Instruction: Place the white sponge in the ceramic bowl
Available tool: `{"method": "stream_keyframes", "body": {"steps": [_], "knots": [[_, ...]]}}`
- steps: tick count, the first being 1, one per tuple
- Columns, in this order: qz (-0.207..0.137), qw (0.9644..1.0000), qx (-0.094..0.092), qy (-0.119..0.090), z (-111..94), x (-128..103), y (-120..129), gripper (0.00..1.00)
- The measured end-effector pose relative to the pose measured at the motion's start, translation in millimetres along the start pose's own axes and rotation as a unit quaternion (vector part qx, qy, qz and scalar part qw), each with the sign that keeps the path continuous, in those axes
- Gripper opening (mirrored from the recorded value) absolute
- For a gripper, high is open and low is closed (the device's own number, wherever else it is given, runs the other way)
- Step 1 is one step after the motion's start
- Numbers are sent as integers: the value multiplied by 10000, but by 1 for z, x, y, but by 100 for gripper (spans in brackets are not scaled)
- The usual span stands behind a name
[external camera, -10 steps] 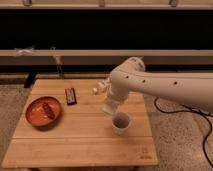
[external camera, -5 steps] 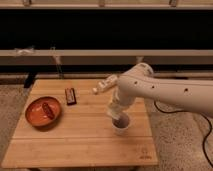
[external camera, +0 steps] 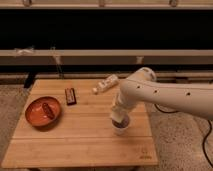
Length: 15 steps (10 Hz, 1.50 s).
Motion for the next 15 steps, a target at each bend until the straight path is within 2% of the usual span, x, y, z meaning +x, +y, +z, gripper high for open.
{"method": "stream_keyframes", "body": {"steps": [5,7,8,15], "knots": [[144,9998,111,-52,11,-2,-18,62],[162,9997,141,-95,11,-5,-21,77],[170,9996,163,-126,10,-6,-24,80],[55,9995,175,-272,3,-11,-18,80]]}}
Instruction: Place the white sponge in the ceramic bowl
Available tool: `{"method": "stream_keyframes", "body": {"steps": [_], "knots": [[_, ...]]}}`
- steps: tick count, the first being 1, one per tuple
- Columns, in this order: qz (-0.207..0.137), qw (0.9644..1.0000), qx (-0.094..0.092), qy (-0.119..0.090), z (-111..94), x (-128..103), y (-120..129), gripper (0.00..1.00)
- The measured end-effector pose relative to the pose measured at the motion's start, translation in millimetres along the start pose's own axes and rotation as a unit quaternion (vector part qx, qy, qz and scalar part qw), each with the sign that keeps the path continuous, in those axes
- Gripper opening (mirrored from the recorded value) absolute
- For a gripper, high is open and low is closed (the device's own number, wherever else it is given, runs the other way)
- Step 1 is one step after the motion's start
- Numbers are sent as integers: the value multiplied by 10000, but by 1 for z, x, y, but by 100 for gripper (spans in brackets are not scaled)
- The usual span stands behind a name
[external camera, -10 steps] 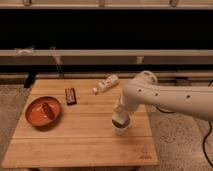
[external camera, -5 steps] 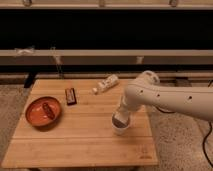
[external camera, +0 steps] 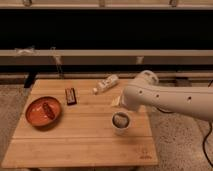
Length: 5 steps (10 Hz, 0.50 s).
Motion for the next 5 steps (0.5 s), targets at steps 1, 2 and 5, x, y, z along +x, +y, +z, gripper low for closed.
{"method": "stream_keyframes", "body": {"steps": [1,2,5], "knots": [[-59,10000,-25,-36,-4,-2,3,80],[-102,9999,-75,-57,-8,-6,6,80],[-123,9999,-90,-53,-10,-6,8,80]]}}
